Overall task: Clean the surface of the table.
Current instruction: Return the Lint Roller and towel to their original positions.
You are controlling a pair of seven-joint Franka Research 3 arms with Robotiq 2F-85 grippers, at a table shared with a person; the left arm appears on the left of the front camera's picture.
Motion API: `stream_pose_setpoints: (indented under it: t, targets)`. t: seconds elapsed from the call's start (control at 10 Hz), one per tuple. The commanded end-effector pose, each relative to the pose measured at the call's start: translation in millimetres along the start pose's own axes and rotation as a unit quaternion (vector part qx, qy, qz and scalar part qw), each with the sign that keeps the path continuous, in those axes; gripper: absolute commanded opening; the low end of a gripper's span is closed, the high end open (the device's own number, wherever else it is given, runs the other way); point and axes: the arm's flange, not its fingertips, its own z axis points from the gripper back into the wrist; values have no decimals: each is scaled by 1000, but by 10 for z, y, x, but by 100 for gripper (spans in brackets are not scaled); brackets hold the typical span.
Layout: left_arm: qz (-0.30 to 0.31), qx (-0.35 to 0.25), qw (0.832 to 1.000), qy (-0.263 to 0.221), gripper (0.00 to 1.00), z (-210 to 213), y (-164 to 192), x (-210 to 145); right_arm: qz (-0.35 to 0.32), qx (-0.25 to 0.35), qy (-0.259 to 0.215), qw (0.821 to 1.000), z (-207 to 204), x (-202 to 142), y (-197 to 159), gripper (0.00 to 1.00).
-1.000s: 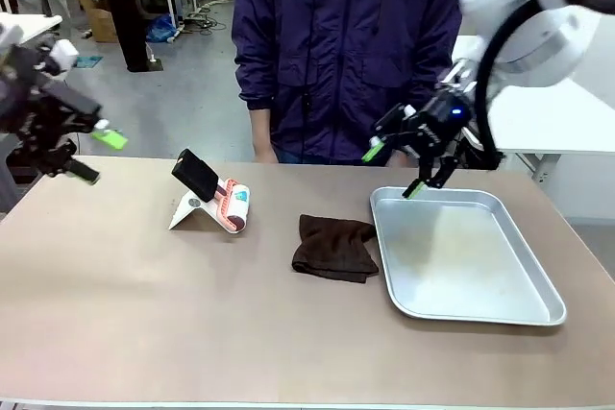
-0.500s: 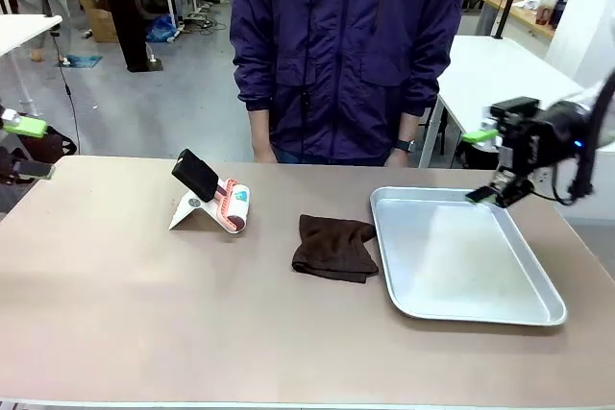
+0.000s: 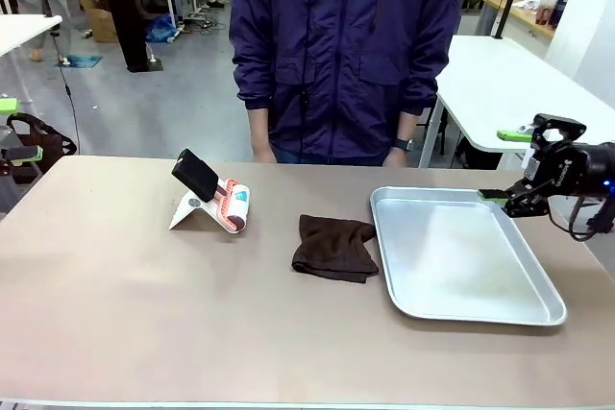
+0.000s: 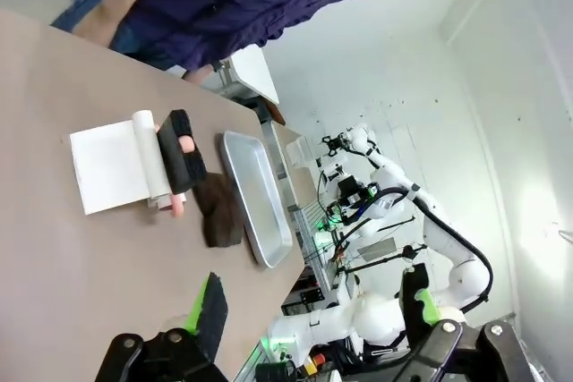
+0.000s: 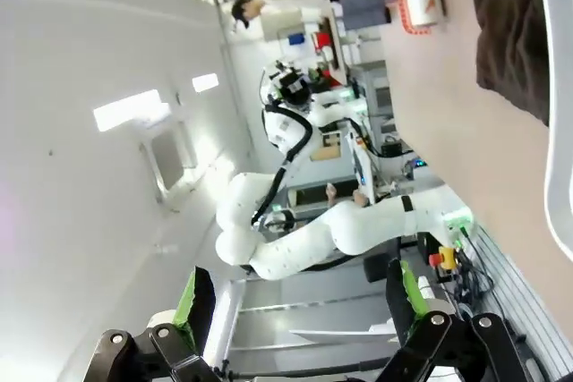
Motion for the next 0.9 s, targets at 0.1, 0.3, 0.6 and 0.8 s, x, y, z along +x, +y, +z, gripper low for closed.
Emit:
stream_pose_setpoints:
  t: [0.1, 0.3, 0.6, 0.8]
  targets:
    - [-21, 7, 999, 29, 100, -53, -147, -48, 3, -47, 44, 998, -42, -24, 64, 100]
    - [-21, 7, 999, 29, 100, -53, -147, -48, 3, -47, 44, 998, -42, -24, 64, 100]
    - [-21, 7, 999, 29, 100, -53, -147, -48, 3, -47, 44, 998, -42, -24, 64, 100]
    - [-21, 7, 999, 29, 100, -53, -147, -48, 3, -47, 44, 998, -42, -24, 64, 100]
